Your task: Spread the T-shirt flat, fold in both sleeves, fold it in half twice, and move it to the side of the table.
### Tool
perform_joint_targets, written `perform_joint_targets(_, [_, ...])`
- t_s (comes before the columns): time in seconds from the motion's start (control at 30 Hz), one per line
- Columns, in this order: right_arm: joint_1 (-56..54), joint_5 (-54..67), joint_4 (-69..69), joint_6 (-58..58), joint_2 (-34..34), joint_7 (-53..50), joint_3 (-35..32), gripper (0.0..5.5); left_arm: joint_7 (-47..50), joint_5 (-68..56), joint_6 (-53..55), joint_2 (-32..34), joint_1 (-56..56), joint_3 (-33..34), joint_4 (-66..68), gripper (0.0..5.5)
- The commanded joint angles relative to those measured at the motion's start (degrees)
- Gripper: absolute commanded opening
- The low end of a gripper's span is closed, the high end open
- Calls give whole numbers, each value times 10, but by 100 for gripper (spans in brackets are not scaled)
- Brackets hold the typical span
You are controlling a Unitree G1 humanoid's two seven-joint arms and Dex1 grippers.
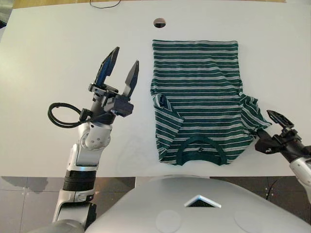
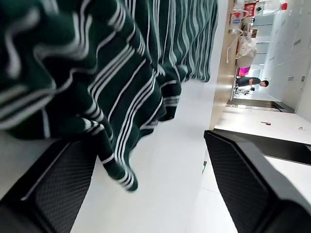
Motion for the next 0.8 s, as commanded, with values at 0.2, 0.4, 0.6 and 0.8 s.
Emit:
perform_joint_targets(0.2, [9, -18, 59, 14, -21, -2, 37, 288, -17, -3, 3, -8, 12, -2, -5, 239])
perform_joint_targets(0.4, [-2, -14, 87, 15, -34, -20, 51, 179, -20, -6, 4, -14, 19, -1, -10, 239])
perform_joint_targets(0.6, [-9, -10, 110, 14, -46, -38, 58, 53, -25, -9, 4, -16, 23, -2, -14, 239])
perform_joint_targets(0.8, [-14, 0, 115, 5, -51, -48, 69, 13, -28, -11, 2, -22, 27, 0, -20, 239])
